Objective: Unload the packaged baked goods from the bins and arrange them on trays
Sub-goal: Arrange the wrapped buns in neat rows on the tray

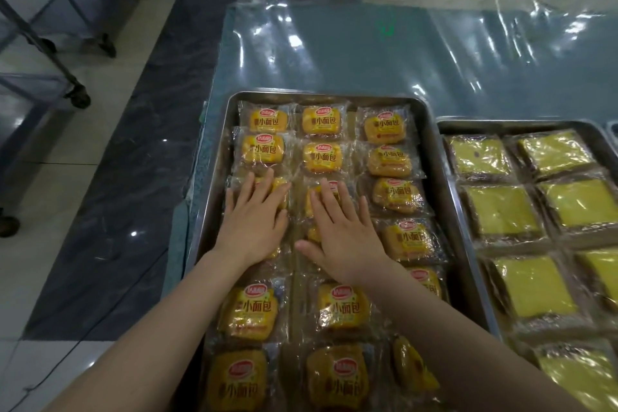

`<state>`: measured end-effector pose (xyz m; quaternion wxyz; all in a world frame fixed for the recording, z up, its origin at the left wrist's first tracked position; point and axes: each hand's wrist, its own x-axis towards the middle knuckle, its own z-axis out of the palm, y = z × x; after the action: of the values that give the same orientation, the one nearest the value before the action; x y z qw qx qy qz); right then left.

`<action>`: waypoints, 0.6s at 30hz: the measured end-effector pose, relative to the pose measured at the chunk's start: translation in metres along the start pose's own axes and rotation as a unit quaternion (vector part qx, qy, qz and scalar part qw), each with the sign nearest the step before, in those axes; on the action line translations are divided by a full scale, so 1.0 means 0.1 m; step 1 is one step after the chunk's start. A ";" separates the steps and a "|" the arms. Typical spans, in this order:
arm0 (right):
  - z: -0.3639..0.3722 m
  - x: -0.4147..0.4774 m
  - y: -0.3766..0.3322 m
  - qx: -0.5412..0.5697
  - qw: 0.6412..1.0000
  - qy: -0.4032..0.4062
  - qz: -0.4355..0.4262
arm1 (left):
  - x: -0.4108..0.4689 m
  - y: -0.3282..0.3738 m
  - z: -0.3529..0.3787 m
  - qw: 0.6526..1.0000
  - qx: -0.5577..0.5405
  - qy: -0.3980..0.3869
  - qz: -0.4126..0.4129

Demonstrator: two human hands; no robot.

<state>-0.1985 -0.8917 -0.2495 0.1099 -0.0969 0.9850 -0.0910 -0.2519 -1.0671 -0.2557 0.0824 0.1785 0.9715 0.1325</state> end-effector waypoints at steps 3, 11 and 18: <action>-0.12 0.21 0.03 0.019 0.998 0.062 0.011 | 0.10 0.02 -0.09 0.997 -0.038 0.068 0.002; -0.22 0.76 0.21 0.032 0.999 -0.018 -0.003 | 0.74 -0.09 -0.21 0.999 0.029 -0.001 -0.034; -0.16 0.69 0.26 -0.018 1.000 -0.007 -0.007 | 0.66 -0.14 -0.12 1.000 0.020 -0.007 -0.010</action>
<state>-0.2731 -0.8787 -0.2532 0.1140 -0.1059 0.9851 -0.0737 -0.3199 -1.0579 -0.2553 0.0868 0.1711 0.9751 0.1108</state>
